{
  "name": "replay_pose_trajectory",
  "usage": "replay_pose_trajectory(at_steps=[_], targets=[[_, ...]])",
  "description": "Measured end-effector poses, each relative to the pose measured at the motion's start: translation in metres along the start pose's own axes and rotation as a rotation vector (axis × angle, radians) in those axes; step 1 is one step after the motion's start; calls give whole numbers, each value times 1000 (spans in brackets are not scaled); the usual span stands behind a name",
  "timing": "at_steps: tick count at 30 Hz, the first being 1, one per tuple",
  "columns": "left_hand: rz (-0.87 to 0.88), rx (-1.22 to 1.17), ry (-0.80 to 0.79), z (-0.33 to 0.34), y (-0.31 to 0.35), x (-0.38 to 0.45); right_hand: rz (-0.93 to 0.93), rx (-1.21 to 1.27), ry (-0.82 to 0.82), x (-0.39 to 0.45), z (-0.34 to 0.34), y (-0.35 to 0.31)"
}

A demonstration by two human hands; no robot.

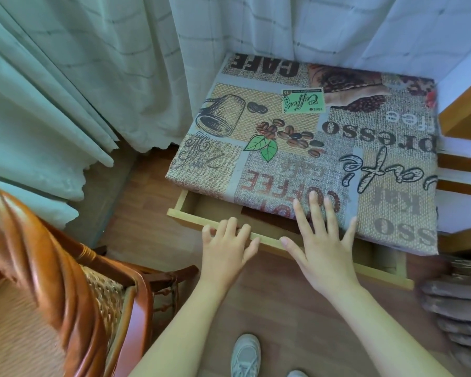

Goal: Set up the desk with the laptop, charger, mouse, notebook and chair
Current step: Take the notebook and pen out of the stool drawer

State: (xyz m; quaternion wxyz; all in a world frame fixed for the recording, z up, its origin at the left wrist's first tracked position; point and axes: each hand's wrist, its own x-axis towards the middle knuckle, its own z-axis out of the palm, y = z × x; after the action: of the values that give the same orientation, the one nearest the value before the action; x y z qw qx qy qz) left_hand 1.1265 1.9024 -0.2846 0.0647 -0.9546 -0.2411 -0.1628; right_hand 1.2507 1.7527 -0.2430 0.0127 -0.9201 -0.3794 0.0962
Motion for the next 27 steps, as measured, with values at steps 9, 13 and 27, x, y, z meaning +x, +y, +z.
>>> replay_pose_trajectory(at_steps=[9,13,27], targets=[[117,-31,-93,-5,-1,21,-8,24,4,-6,3,3],[168,-55,-176,-5,-2,-1,-10,30,7,-6,3,4],[-242,-105,-723,4,6,14,10,82,55,-18,9,1]])
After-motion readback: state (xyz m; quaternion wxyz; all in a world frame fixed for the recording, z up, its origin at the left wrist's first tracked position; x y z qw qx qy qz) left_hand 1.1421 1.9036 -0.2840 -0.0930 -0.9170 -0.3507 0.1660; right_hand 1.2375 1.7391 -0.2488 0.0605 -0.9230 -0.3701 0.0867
